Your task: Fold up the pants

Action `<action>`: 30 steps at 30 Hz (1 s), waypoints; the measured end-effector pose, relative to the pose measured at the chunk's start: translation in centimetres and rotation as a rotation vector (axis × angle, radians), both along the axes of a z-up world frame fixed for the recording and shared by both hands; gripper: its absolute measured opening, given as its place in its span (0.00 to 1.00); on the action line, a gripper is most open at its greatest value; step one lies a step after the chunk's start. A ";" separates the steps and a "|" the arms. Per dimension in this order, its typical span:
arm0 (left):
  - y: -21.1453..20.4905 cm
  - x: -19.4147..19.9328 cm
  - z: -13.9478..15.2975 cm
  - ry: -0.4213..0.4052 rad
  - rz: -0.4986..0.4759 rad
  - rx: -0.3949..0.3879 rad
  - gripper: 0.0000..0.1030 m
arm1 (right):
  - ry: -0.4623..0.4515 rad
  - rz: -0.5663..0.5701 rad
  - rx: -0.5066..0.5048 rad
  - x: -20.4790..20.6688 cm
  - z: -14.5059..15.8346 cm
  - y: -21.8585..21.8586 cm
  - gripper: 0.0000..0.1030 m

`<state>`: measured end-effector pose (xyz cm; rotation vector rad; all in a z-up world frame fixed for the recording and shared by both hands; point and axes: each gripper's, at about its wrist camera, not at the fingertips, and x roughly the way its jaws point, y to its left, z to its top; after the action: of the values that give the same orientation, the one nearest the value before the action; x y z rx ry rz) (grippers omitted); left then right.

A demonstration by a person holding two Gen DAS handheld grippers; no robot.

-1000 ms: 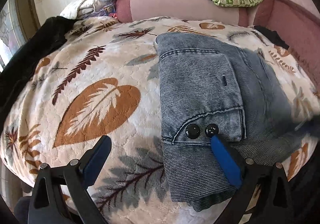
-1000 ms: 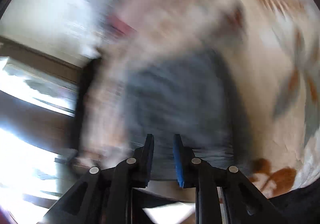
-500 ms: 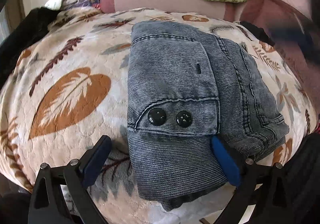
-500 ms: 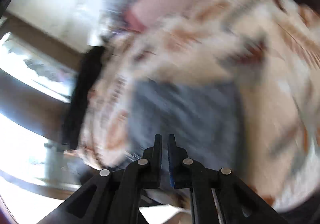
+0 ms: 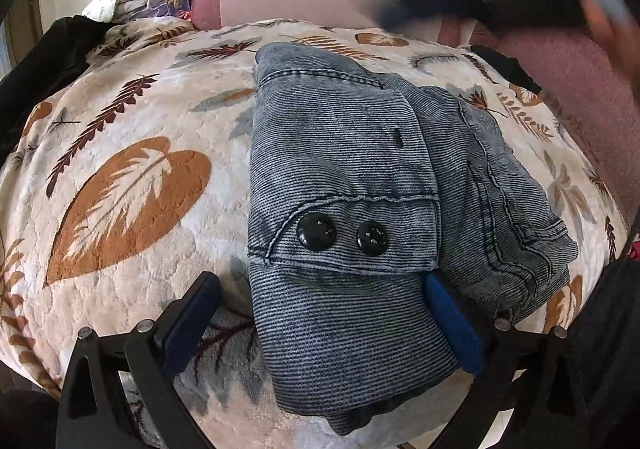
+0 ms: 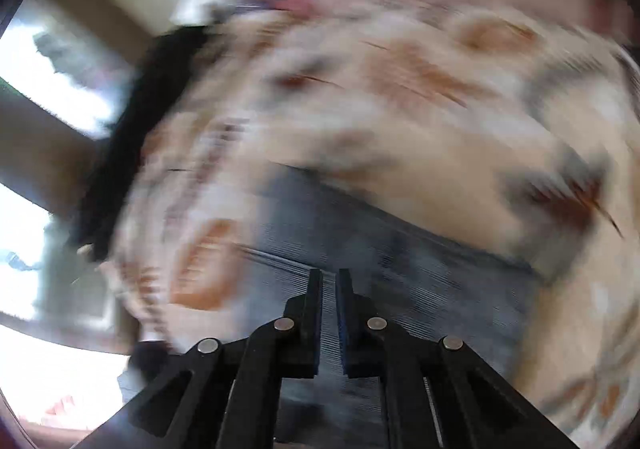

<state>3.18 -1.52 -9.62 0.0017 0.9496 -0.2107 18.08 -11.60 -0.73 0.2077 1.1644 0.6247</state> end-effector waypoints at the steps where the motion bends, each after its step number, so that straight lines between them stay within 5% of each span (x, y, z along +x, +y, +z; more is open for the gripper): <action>1: 0.0 0.0 0.0 -0.001 -0.002 -0.001 1.00 | -0.006 0.035 0.004 0.3 0.1 1.3 0.43; 3: 0.4 0.4 -0.1 0.000 -0.003 -0.008 1.00 | -0.004 0.073 -0.077 2.0 -2.3 3.9 0.68; 5: 0.5 0.5 -0.2 -0.004 -0.007 -0.009 1.00 | 0.091 0.057 -0.181 3.8 -7.2 4.1 0.67; 6: 0.5 0.6 -0.2 -0.006 -0.004 -0.013 1.00 | 0.157 0.016 -0.130 4.5 -9.7 2.9 0.63; 12: 0.5 0.7 -0.2 -0.010 -0.011 -0.019 1.00 | 0.059 -0.003 -0.097 2.6 -4.7 1.8 0.63; 16: 0.5 0.6 -0.3 -0.016 -0.011 -0.023 1.00 | 0.087 -0.012 -0.141 1.5 -7.7 0.6 0.67; 18: 0.7 0.5 -0.2 -0.019 -0.003 -0.042 1.00 | 0.127 -0.055 -0.029 1.6 -9.7 -1.4 0.66; 24: 3.3 -1.5 2.8 -0.157 0.055 -0.202 1.00 | 0.036 -0.152 0.234 -2.4 -4.1 -6.5 0.66; 27: 4.5 -1.9 3.7 -0.218 0.115 -0.224 1.00 | 0.071 -0.188 0.316 -4.1 -6.7 -9.3 0.72; 29: 4.6 -0.8 2.5 -0.141 0.141 -0.220 1.00 | 0.193 -0.265 0.302 -3.9 -11.3 -11.2 0.58; 30: 4.5 -0.4 1.7 -0.098 0.145 -0.211 1.00 | 0.209 -0.330 0.382 -4.2 -12.4 -12.7 0.41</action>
<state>2.80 2.99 -7.87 -0.2478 0.8225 -0.1744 13.83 -24.34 -13.12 0.7897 1.1681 0.5349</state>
